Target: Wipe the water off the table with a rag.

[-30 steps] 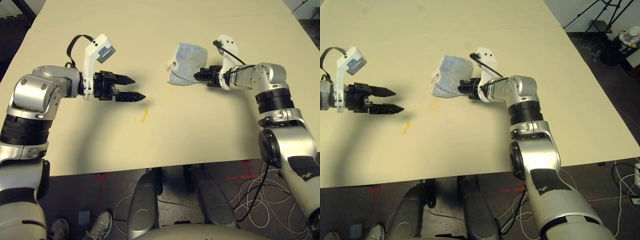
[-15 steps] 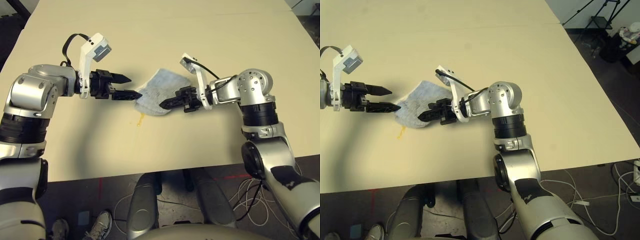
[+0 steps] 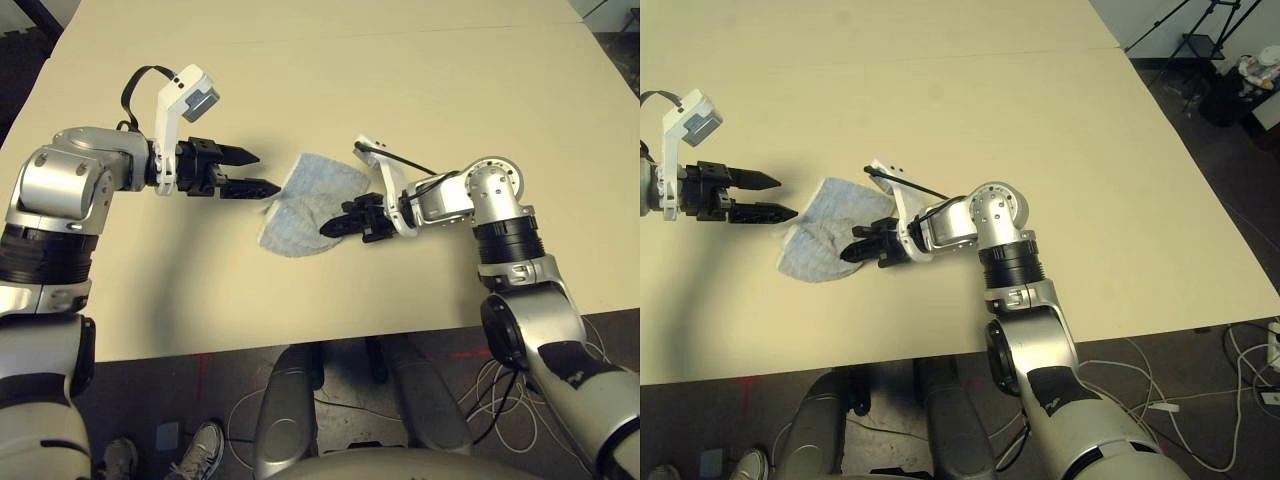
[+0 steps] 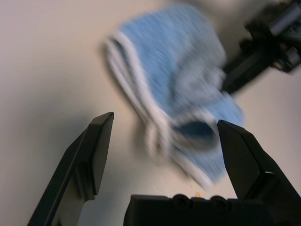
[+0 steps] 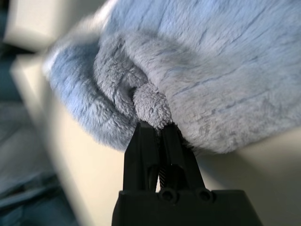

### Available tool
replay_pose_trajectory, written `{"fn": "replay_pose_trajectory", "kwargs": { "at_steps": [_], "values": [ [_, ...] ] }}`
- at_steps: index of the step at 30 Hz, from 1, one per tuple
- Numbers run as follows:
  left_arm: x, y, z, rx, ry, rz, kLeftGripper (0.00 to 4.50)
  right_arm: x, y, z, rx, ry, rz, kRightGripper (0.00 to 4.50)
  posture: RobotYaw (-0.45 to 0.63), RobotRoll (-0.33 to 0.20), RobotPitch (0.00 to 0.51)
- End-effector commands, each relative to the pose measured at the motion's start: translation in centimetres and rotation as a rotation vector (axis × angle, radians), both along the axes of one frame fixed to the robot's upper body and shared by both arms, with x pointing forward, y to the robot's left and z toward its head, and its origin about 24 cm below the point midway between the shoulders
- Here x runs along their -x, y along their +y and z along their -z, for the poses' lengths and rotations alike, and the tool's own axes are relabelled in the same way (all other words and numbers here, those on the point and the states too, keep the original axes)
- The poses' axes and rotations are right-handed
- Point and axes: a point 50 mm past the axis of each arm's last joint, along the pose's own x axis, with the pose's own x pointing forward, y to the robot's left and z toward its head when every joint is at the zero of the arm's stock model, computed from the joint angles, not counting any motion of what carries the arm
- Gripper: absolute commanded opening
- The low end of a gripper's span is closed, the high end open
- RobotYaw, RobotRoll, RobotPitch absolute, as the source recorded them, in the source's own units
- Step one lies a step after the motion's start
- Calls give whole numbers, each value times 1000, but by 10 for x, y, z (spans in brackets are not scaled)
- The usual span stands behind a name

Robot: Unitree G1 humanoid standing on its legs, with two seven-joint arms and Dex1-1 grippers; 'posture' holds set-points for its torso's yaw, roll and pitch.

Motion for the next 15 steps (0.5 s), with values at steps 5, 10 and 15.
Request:
{"fn": "replay_pose_trajectory", "kwargs": {
  "at_steps": [5, 10, 15],
  "values": [
    [3, 3, 4, -4, 6, -5, 4500, -41, -24, -3, 26, -128, 237, 24, -13, 0, 332],
    [1, 6, 4, -9, 1, -14, 4500, -6, 9, -1, -37, 58, -43, 24, -18, 0, 337],
    [-5, 18, -3, -36, -34, -64, 4500, 49, 39, 0, -83, 253, -369, 24, -20, 0, 344]
  ]
}}
